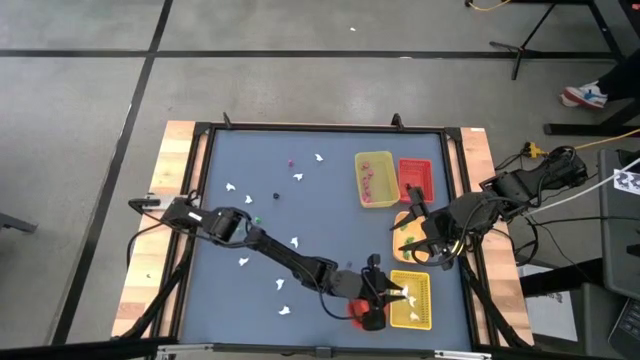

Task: Sort Halloween decoration
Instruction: Put the white ghost toy into the yellow box

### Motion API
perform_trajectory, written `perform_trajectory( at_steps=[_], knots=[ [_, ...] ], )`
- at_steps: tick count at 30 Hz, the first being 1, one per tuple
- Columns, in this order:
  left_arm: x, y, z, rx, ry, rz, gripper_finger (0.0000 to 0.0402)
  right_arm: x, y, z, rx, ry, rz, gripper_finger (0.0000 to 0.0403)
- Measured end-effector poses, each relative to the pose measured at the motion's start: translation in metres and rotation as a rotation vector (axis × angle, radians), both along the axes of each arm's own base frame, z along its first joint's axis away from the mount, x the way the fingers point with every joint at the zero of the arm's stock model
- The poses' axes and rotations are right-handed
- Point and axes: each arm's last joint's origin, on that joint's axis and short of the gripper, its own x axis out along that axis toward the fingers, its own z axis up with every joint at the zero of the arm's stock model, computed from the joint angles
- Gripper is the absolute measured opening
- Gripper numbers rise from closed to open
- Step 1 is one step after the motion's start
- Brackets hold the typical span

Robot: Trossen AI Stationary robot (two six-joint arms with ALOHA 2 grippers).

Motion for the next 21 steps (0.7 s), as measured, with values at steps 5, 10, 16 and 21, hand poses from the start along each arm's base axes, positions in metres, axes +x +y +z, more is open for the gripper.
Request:
perform_trajectory(
  at_steps=[5, 10, 16, 21],
  knots=[
    [0.002, 0.006, -0.004, 0.018, 0.041, 0.004, 0.0074, 0.0, 0.0, 0.0, 0.0, 0.0, 0.0, 0.022],
    [0.004, 0.014, -0.008, 0.034, 0.083, 0.019, 0.0074, 0.0, 0.0, 0.0, -0.001, 0.0, 0.0, 0.022],
    [0.005, 0.019, -0.008, 0.03, 0.085, 0.005, 0.0074, 0.0, 0.0, 0.0, -0.001, 0.001, 0.0, 0.022],
    [0.006, 0.019, -0.008, 0.029, 0.086, 0.002, 0.0074, 0.0, 0.0, 0.0, -0.001, 0.001, 0.0, 0.022]
  ],
)
